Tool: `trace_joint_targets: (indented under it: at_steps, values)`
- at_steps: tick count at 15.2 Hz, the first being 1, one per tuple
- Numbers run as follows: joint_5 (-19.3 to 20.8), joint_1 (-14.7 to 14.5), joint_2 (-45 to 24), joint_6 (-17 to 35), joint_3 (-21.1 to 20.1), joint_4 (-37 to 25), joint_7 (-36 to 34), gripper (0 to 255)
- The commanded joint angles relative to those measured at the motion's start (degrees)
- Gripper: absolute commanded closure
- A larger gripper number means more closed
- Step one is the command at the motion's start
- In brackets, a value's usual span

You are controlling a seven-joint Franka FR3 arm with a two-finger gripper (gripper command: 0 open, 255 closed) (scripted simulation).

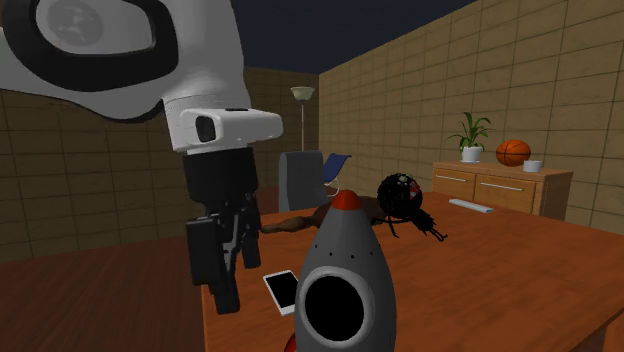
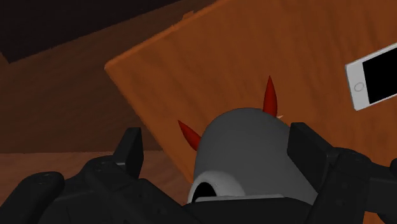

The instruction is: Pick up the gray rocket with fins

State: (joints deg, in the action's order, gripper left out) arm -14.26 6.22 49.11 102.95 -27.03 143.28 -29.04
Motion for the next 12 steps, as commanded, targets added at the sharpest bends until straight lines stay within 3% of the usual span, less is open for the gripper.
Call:
trace_joint_targets:
  at_steps: [1, 5, 9, 12]
  values:
    - [-1.05, 1.57, -1.37, 3.42, -4.85, 0.75, -6.58, 0]
    - [-1.37, 7.06, -6.93, 9.96, -15.35, -0.51, -19.29, 0]
    - [1.0, 16.07, -13.86, 15.57, -27.41, -3.87, -32.84, 0]
    - [1.37, 17.97, -15.3, 17.76, -30.17, -3.44, -34.98, 0]
